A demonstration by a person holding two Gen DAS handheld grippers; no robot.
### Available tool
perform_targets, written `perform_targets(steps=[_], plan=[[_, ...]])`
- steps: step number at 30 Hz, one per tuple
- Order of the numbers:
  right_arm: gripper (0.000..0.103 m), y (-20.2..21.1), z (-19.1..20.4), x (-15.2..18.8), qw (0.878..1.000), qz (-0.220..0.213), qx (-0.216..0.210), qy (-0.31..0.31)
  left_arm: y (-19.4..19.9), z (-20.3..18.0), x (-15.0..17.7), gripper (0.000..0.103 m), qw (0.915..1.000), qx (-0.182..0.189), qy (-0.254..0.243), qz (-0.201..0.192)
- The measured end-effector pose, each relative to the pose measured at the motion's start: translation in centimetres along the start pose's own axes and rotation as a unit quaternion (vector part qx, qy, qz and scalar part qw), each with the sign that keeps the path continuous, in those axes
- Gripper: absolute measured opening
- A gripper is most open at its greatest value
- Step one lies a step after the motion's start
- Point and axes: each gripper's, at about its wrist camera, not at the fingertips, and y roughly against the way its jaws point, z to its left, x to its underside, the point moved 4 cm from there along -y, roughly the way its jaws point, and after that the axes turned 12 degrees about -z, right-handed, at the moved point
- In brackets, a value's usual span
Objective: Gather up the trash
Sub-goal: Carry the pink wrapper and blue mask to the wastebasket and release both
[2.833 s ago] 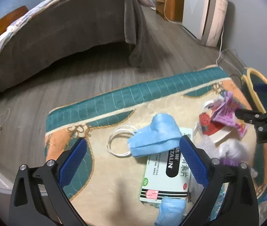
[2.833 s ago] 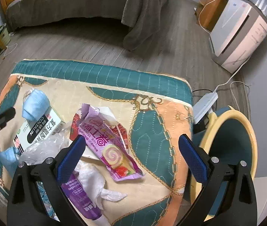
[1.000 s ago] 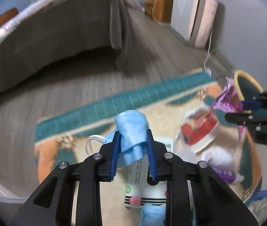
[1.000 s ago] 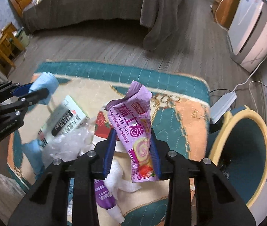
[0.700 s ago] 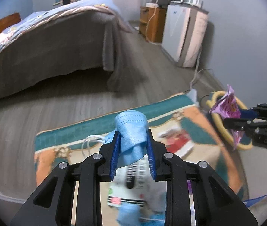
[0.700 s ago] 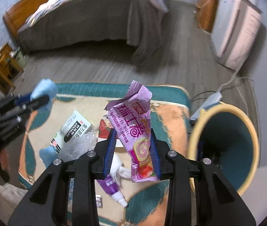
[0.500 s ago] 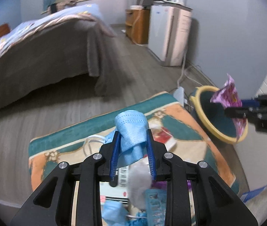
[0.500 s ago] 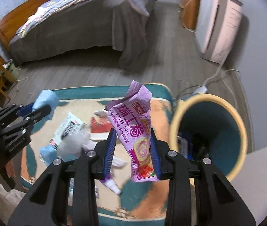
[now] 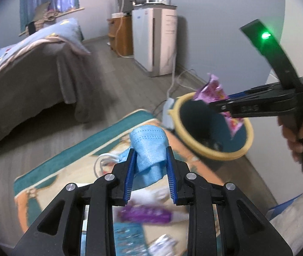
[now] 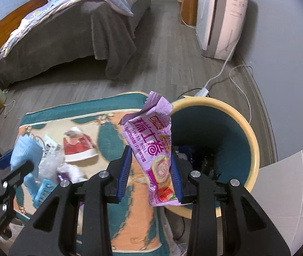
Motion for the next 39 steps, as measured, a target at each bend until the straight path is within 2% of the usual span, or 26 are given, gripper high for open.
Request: perform_targets(steps=[5, 13, 20, 23, 24, 25, 26, 29, 33, 35, 39], plan=[[0.034, -1.1, -3.9, 0.7, 0.999, 0.014, 0.012, -0.031, -3.2, -3.2, -0.8, 0.029, 0.9991, 0.035, 0.023, 0.006], [0.034, -2.6, -10.8, 2.5, 0.993, 0.033, 0.031, -0.112, -8.1, -7.8, -1.0, 0.029, 0.9962, 0.078, 0.005, 0.038], [0.034, -2.7, -12.7, 2.7, 0.988, 0.024, 0.030, -0.149, -11.8, -9.6, -1.3, 0.031, 0.9947, 0.088, -0.011, 0.052], [0.037, -2.6, -12.7, 2.4, 0.988, 0.016, 0.026, -0.154, -12.8, -10.1, -1.9, 0.046, 0.9952, 0.087, -0.018, 0.040], [0.040, -2.6, -12.7, 2.4, 0.987, 0.014, 0.025, -0.156, -13.0, -10.1, -2.0, 0.056, 0.9959, 0.080, -0.023, 0.036], [0.050, -2.6, -12.6, 2.3, 0.987, 0.013, 0.025, -0.157, -13.1, -10.1, -2.1, 0.062, 0.9962, 0.077, -0.025, 0.033], [0.059, -2.6, -12.6, 2.2, 0.987, 0.011, 0.026, -0.157, -13.2, -10.0, -2.1, 0.063, 0.9961, 0.077, -0.026, 0.032], [0.063, -2.5, -12.8, 2.1, 0.987, 0.009, 0.029, -0.157, -13.1, -10.0, -2.0, 0.072, 0.9960, 0.075, -0.036, 0.032], [0.075, -2.5, -13.2, 2.0, 0.985, 0.007, 0.037, -0.169, -12.0, -9.2, -2.0, 0.092, 0.9972, 0.058, -0.042, 0.020], [0.083, -2.4, -13.1, 1.9, 0.985, 0.005, 0.039, -0.169, -11.4, -8.7, -1.9, 0.093, 0.9976, 0.052, -0.041, 0.016], [0.091, -2.2, -12.2, 1.3, 0.986, -0.001, 0.037, -0.162, -9.4, -7.5, -1.7, 0.094, 0.9979, 0.032, -0.055, 0.010]])
